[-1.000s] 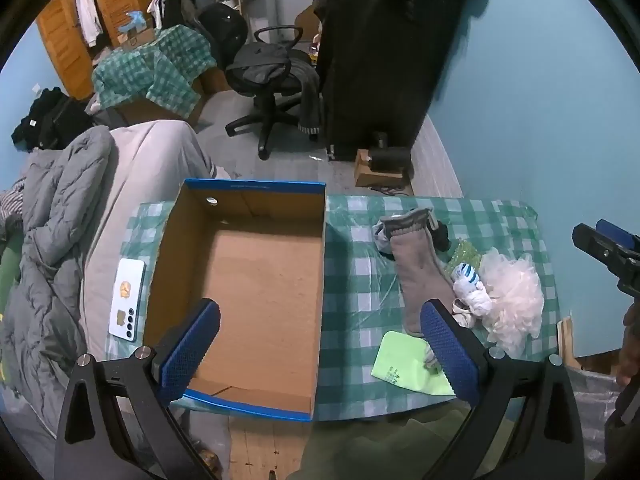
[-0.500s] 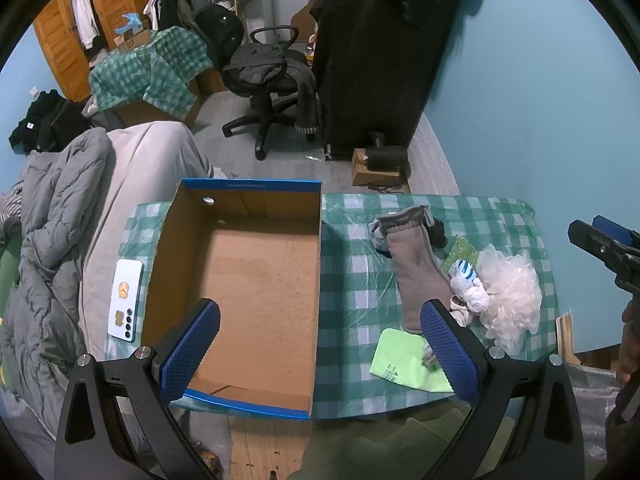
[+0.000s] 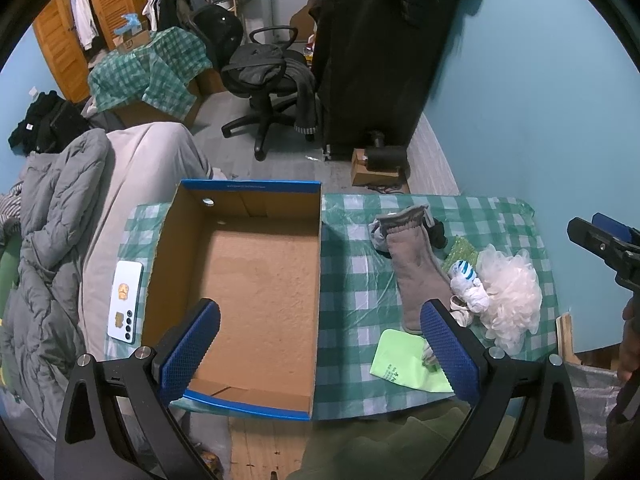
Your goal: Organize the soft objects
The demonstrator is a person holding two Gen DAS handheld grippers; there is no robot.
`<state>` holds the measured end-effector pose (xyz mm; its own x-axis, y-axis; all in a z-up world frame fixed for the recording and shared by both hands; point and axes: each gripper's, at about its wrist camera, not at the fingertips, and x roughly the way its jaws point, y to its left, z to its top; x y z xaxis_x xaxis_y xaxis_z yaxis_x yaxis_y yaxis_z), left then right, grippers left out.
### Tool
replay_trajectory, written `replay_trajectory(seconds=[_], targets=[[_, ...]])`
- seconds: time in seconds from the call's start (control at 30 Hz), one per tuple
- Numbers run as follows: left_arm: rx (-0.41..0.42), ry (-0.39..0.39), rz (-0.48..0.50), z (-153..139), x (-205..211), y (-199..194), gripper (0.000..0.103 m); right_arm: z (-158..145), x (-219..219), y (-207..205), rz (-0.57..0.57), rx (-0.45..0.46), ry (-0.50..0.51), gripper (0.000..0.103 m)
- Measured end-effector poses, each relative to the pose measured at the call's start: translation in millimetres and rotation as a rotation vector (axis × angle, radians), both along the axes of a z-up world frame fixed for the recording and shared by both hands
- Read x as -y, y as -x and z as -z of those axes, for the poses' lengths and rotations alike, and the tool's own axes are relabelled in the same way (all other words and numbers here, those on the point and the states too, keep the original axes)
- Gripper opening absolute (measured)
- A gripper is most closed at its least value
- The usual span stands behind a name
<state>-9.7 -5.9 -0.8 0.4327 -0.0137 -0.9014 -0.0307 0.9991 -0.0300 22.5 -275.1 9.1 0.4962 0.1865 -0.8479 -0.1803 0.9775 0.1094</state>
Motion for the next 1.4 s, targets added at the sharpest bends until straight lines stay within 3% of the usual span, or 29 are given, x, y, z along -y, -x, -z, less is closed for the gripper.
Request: replay_trajectory(seconds=[1.4], targets=[[-0.019,0.005,0.041,4,14,-12,0.101,0,6,-7,0.001,-0.007,0.006,0.101]])
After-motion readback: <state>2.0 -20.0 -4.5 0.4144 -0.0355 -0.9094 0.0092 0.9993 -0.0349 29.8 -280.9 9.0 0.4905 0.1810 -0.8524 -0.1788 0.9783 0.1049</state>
